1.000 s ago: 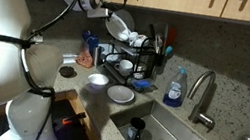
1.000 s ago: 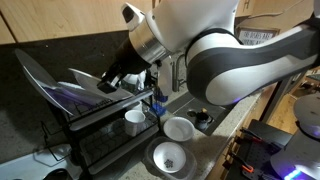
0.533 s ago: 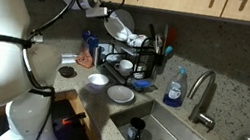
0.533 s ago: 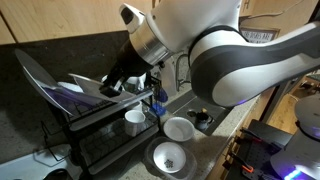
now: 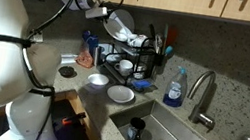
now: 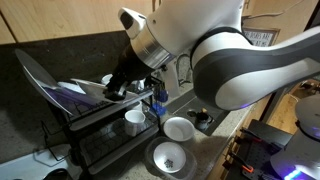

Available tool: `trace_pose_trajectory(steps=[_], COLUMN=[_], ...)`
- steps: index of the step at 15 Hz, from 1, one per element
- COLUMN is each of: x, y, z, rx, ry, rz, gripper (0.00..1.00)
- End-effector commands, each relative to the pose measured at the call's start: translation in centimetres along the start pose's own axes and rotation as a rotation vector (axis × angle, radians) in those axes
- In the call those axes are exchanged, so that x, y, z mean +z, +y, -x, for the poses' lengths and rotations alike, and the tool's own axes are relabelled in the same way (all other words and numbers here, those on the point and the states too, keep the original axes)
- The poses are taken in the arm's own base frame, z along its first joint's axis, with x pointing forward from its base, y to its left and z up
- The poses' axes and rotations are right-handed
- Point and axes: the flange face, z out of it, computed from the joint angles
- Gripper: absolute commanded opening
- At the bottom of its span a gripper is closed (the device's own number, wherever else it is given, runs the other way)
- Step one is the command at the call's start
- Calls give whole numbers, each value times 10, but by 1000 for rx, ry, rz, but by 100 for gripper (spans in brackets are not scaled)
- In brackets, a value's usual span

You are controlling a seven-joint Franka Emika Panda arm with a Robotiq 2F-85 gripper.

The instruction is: Put the white bowl on the dish rack on the counter

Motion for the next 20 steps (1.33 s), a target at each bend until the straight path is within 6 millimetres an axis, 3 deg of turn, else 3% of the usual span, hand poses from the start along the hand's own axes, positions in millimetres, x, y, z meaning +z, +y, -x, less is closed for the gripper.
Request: trace_pose_trajectory(steps=[1,20], x=[-2,-13], y=[-1,-10], z=[4,15], rx=[-32,-70], ry=[-32,-57], rz=[23,64], gripper=[4,4])
